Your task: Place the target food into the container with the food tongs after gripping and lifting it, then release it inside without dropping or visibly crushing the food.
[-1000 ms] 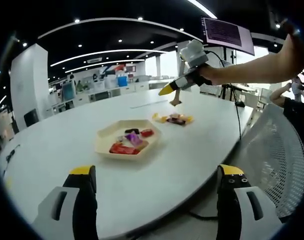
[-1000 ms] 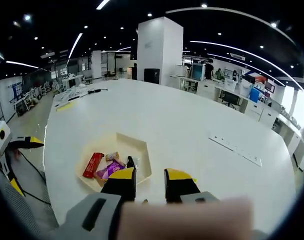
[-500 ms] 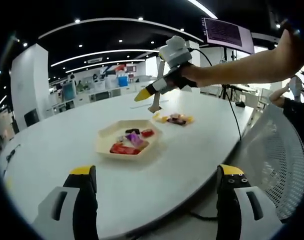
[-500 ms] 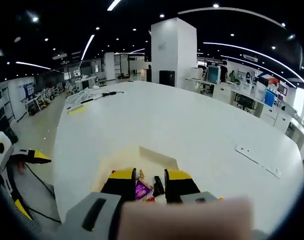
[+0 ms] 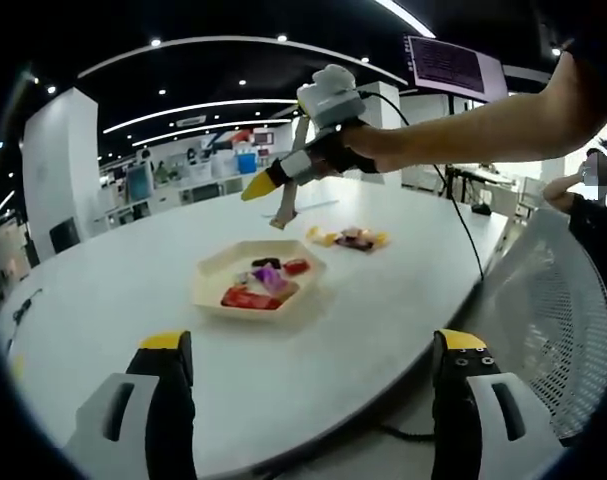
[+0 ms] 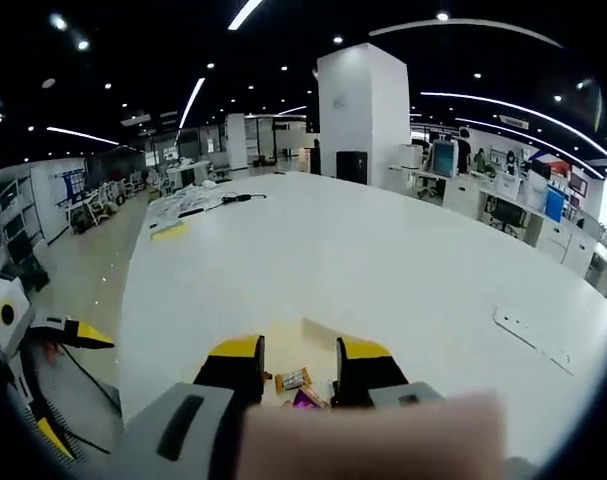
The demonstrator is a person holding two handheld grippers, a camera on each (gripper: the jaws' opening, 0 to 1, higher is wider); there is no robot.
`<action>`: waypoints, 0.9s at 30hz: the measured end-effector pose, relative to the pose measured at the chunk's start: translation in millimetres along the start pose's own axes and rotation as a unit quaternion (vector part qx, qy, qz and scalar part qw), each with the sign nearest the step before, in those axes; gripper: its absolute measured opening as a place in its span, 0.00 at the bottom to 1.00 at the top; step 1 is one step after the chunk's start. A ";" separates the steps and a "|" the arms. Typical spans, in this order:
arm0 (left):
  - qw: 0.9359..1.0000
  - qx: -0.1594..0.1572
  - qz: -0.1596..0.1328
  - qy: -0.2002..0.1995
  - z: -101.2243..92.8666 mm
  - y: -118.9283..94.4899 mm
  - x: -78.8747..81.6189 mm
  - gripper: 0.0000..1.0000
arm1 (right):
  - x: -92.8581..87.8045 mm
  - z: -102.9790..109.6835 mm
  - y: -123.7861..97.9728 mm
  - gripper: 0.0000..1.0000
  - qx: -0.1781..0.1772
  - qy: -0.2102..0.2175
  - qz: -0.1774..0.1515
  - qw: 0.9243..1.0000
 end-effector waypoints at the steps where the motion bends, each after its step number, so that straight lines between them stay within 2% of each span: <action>1: 1.000 0.000 0.000 0.000 0.0 0.0 0.0 0.97 | -0.2 0.3 -0.3 0.28 0.001 0.000 0.000 1.000; 16: 1.000 0.000 0.001 0.000 -0.5 -0.2 -0.2 0.97 | 1.0 -2.6 -8.6 0.28 -0.004 0.002 -0.007 1.000; 27: 1.000 -0.003 0.004 -0.001 -1.2 -0.3 -1.0 0.96 | -19.4 -21.0 -37.9 0.29 -0.030 0.020 0.001 0.999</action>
Point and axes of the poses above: the point that each gripper's makers call its tool centre point, and the gripper's own axes: y roughly forward along the fingers, z roughly to its left, x roughly out of its top, the point moved 3 cm from there along -y, roughly backward along the fingers, and after that the axes turned 13 degrees about -y, right-handed, at the moved point
